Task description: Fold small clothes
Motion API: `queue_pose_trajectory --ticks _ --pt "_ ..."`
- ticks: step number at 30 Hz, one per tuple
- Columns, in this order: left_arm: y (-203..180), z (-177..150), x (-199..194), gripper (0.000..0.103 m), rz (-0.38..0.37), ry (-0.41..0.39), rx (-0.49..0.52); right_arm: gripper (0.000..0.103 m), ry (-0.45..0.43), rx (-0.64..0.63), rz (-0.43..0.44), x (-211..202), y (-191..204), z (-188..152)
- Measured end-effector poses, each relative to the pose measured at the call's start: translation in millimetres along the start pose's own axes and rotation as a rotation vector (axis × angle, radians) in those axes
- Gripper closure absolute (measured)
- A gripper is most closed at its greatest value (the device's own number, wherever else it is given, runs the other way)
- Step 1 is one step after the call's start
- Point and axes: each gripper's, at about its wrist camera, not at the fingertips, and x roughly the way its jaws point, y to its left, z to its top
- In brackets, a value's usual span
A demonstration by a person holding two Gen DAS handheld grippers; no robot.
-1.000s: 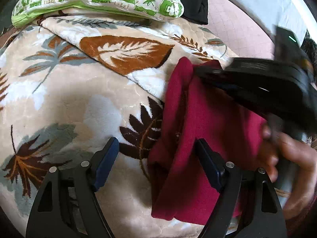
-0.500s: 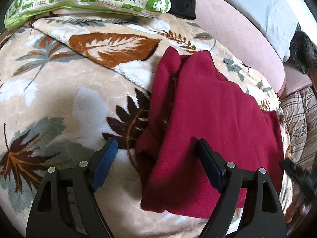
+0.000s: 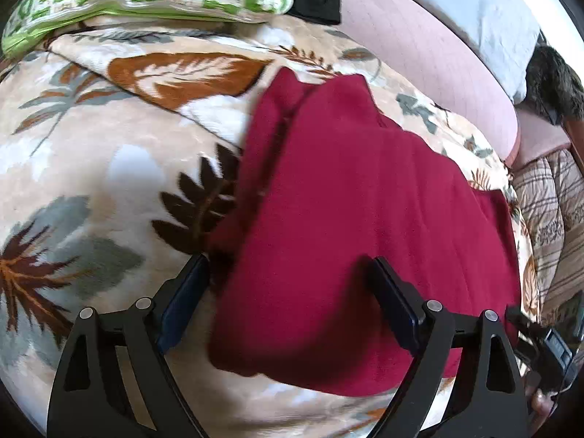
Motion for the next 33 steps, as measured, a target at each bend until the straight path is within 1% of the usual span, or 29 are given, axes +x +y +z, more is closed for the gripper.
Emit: queue_pose_trajectory --ticks 1,2,3,4,5,6,7,9,13,15,17,19,20,21,22,23,25,26,28,30,33 --pt "-2.7 -0.5 0.5 0.015 -0.001 0.008 0.01 0.033 -0.005 -0.007 0.009 1.9 0.8 0.7" --pt "-4.6 -1.3 -0.2 0.024 0.002 0.011 0.011 0.038 0.002 -0.018 0.007 4.9 2.1 2.3" --pt "-4.3 -2.0 -0.7 0.036 -0.003 0.015 0.002 0.052 0.012 -0.033 0.008 6.6 4.0 4.1" --pt "-2.9 -2.1 -1.4 0.044 -0.021 0.024 -0.015 0.058 0.025 -0.049 0.016 6.9 6.2 6.1" --pt "-0.4 -3.0 -2.3 0.062 -0.061 0.039 -0.045 0.067 0.032 -0.075 0.021 4.9 9.6 7.8" --pt "2.8 -4.4 -2.7 0.07 -0.108 0.062 -0.083 0.075 0.03 -0.104 0.02 1.6 14.0 9.1" --pt "4.7 -6.7 -4.5 0.071 -0.13 0.073 -0.116 0.077 0.023 -0.142 0.015 -3.5 18.6 10.8" --pt "0.0 -13.0 -12.9 0.074 -0.113 0.074 -0.108 0.081 0.0 -0.214 0.003 -18.2 29.5 15.5" --pt "-20.6 -34.1 -38.8 0.075 -0.125 0.071 -0.041 0.083 -0.039 -0.285 -0.013 -47.4 41.2 31.0" --pt "-24.0 -48.3 -42.1 0.075 -0.129 0.084 -0.041 0.083 -0.051 -0.284 -0.021 -58.6 38.2 37.4" --pt "-22.7 -61.6 -38.1 0.075 -0.112 0.1 -0.051 0.083 -0.02 -0.267 -0.054 -55.8 27.0 38.2" --pt "-21.3 -66.6 -39.4 0.073 -0.104 0.078 -0.053 0.082 0.024 -0.225 -0.081 -44.1 14.4 36.5" --pt "-20.5 -67.0 -41.3 0.071 -0.102 0.08 -0.062 0.081 0.051 -0.184 -0.095 -37.4 3.8 35.4" --pt "-20.3 -66.3 -44.9 0.069 -0.096 0.084 -0.067 0.078 0.07 -0.153 -0.116 -34.8 -3.6 33.2" --pt "-21.0 -65.6 -50.4 0.068 -0.085 0.078 -0.063 0.076 0.069 -0.135 -0.133 -36.7 -7.2 30.8" --pt "-21.5 -66.3 -55.3 0.067 -0.068 0.067 -0.051 0.074 0.04 -0.124 -0.139 -44.7 -8.2 27.7" --pt "-24.5 -66.4 -67.0 0.065 0.0 0.03 -0.011 0.073 -0.007 -0.13 -0.131 -60.0 -3.8 25.4" --pt "-25.2 -66.8 -70.6 0.061 0.022 0.019 0.001 0.073 -0.024 -0.143 -0.114 -69.2 1.8 24.5" --pt "-27.4 -67.6 -76.1 0.06 0.052 0.002 0.018 0.073 -0.039 -0.176 -0.082 -79.3 12.5 23.7" --pt "-28.2 -67.2 -76.5 0.06 0.074 -0.005 0.02 0.072 -0.042 -0.216 -0.054 -83.7 26.5 21.2" --pt "-33.0 -66.0 -74.6 0.06 0.116 -0.02 0.032 0.071 -0.017 -0.262 0.0 -75.6 49.2 17.6"
